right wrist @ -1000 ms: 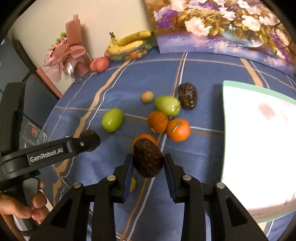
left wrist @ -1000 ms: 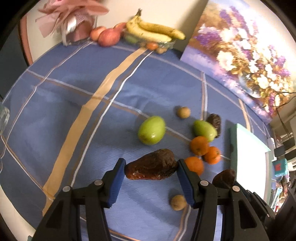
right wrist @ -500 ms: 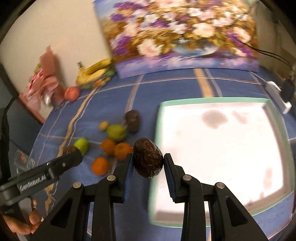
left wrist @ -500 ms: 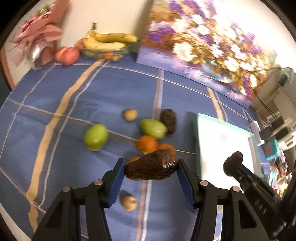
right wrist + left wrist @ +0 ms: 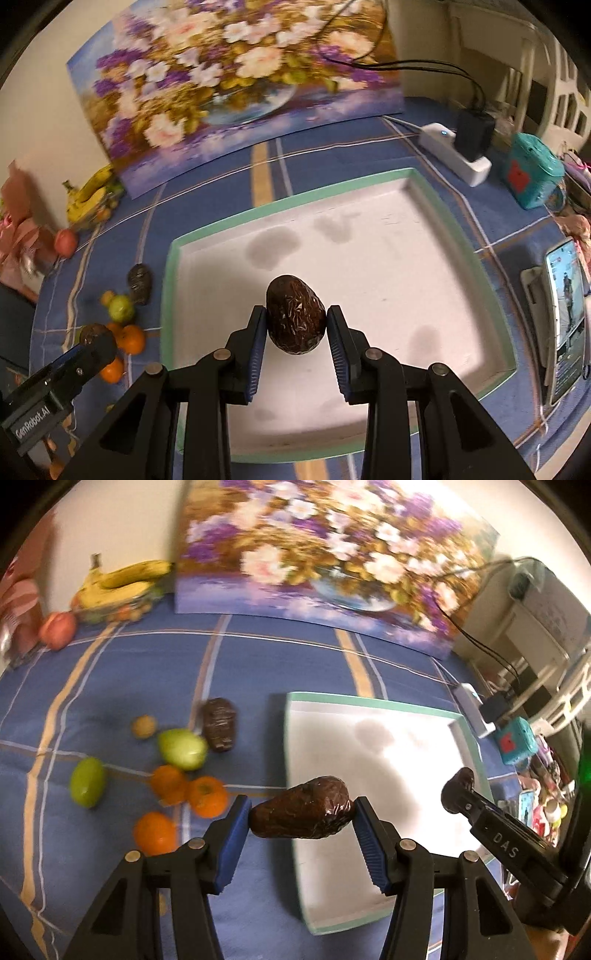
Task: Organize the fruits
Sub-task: 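Carry both held dates over the white tray with both tools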
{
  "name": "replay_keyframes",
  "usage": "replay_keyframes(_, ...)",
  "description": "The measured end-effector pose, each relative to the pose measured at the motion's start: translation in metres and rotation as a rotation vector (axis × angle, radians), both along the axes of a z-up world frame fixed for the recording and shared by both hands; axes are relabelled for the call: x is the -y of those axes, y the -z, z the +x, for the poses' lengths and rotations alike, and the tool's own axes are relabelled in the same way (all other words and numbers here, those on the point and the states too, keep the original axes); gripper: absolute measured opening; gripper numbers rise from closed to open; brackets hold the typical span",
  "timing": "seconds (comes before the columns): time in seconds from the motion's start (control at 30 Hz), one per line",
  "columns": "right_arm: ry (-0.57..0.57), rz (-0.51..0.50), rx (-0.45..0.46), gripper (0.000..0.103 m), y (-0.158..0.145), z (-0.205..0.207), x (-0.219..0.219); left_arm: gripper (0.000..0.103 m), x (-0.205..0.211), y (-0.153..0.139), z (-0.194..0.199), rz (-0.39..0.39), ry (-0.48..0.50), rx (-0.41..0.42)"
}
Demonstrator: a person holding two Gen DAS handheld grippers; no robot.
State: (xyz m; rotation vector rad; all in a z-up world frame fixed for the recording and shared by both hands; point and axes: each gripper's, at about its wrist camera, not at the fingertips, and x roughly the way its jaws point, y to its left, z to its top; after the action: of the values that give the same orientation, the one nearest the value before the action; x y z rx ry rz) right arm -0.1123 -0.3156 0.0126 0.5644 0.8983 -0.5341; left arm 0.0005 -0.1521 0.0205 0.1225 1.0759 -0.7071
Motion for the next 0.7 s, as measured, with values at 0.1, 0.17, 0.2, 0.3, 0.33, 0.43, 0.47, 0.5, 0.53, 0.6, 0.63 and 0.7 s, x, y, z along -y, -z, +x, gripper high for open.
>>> replay_keyframes(0.1,0.019,-0.009,-0.010,0.035,0.002,-0.001,0.010,0.059,0.017,0.004,-0.004,0.014,0.026,0.009)
replay_keyframes(0.17,0.025,-0.014,-0.016,0.035,0.004,-0.001,0.016,0.059,0.028,0.007,-0.006,0.020,0.041,0.011)
replay_keyframes(0.2,0.026,-0.014,-0.018,0.035,0.005,-0.001,0.019,0.059,0.035,0.009,-0.007,0.022,0.050,0.011)
replay_keyframes(0.3,0.033,-0.015,-0.035,0.035,0.011,0.000,0.028,0.059,0.050,0.016,-0.009,0.033,0.071,0.015)
replay_keyframes(0.33,0.035,-0.014,-0.040,0.035,0.013,0.000,0.031,0.059,0.054,0.018,-0.010,0.038,0.075,0.014)
replay_keyframes(0.43,0.045,-0.002,-0.058,0.035,0.021,-0.001,0.038,0.059,0.064,0.025,-0.011,0.052,0.087,0.011)
replay_keyframes(0.47,0.049,0.004,-0.067,0.035,0.025,-0.001,0.041,0.059,0.066,0.027,-0.011,0.056,0.090,0.010)
replay_keyframes(0.5,0.049,0.007,-0.072,0.035,0.027,-0.001,0.043,0.059,0.069,0.029,-0.011,0.063,0.093,0.010)
replay_keyframes(0.53,0.049,0.013,-0.084,0.035,0.031,-0.001,0.044,0.059,0.071,0.033,-0.012,0.073,0.096,0.005)
replay_keyframes(0.6,0.053,0.020,-0.097,0.035,0.036,-0.001,0.046,0.059,0.074,0.041,-0.012,0.087,0.101,-0.010)
replay_keyframes(0.63,0.057,0.028,-0.108,0.035,0.041,-0.001,0.047,0.059,0.075,0.044,-0.012,0.096,0.104,-0.015)
replay_keyframes(0.7,0.062,0.039,-0.106,0.035,0.044,-0.002,0.048,0.059,0.077,0.052,-0.013,0.118,0.108,-0.028)
